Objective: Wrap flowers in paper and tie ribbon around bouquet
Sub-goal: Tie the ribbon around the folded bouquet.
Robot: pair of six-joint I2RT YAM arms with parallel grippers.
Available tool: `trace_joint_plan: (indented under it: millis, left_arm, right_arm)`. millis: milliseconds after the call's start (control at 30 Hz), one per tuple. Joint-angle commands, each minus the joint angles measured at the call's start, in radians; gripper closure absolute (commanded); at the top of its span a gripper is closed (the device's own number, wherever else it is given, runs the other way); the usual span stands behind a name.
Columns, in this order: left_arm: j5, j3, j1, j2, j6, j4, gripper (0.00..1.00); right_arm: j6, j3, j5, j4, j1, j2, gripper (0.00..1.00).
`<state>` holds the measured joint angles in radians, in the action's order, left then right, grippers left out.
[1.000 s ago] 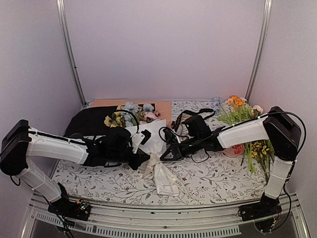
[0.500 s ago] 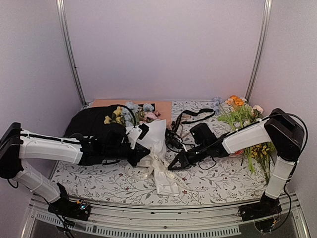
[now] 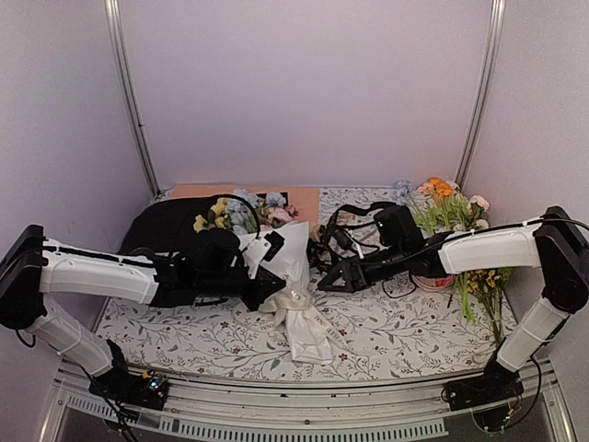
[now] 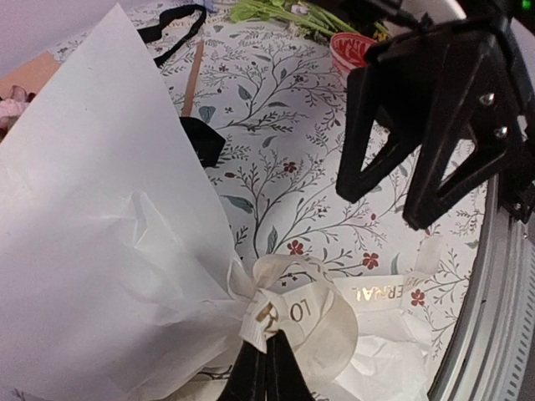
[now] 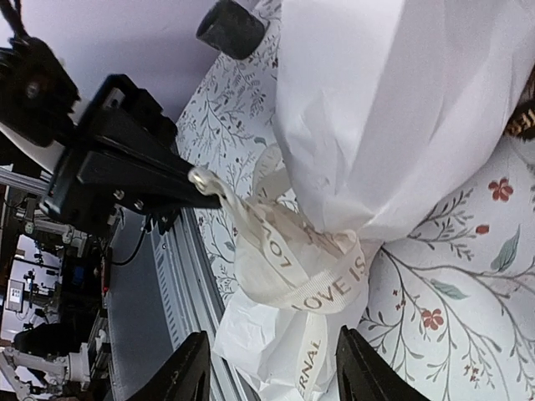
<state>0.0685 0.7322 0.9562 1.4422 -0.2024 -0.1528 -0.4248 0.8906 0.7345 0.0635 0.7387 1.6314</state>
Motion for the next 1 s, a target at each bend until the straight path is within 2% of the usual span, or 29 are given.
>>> trace_joint_plan:
  millis: [0,200,367,467,567,700,733,833,933,967]
  left_arm:
    - [0.011,0.024,0.017,0.008,0.015,-0.025,1.00]
    - [0.013,0.024,0.021,0.008,0.014,-0.029,1.00]
    - [0.019,0.017,0.022,0.008,0.008,-0.044,1.00]
    - [0.024,0.012,0.022,0.009,0.008,-0.052,1.00]
    - [0.029,0.012,0.022,0.013,0.008,-0.054,1.00]
    - [0.030,0.008,0.022,0.012,0.007,-0.060,1.00]
    - [0.029,0.008,0.022,0.013,0.008,-0.060,1.00]
    - [0.023,0.010,0.021,0.011,0.004,-0.045,1.00]
    - [-0.017,0.018,0.022,0.001,-0.049,0.034,0.62]
    - [-0.045,0.016,0.022,-0.010,-0.082,0.079,0.52]
  right_arm:
    - [0.111,0.068,-0.047,-0.005,0.004,-0.014,0.46]
    - [0.112,0.175,0.089,0.129,0.047,0.124,0.49]
    - [0.106,0.232,0.111,0.186,0.076,0.211,0.47]
    - [0.083,0.246,0.135,0.214,0.076,0.256,0.50]
    - [0.072,0.245,0.135,0.231,0.078,0.273,0.60]
    - [0.058,0.234,0.149,0.253,0.079,0.274,0.95]
    - [0.054,0.228,0.152,0.256,0.078,0.271,0.98]
    - [0.053,0.210,0.147,0.254,0.076,0.257,1.00]
    - [0.037,0.185,0.129,0.256,0.065,0.236,1.00]
    - [0.031,0.178,0.121,0.256,0.060,0.232,1.00]
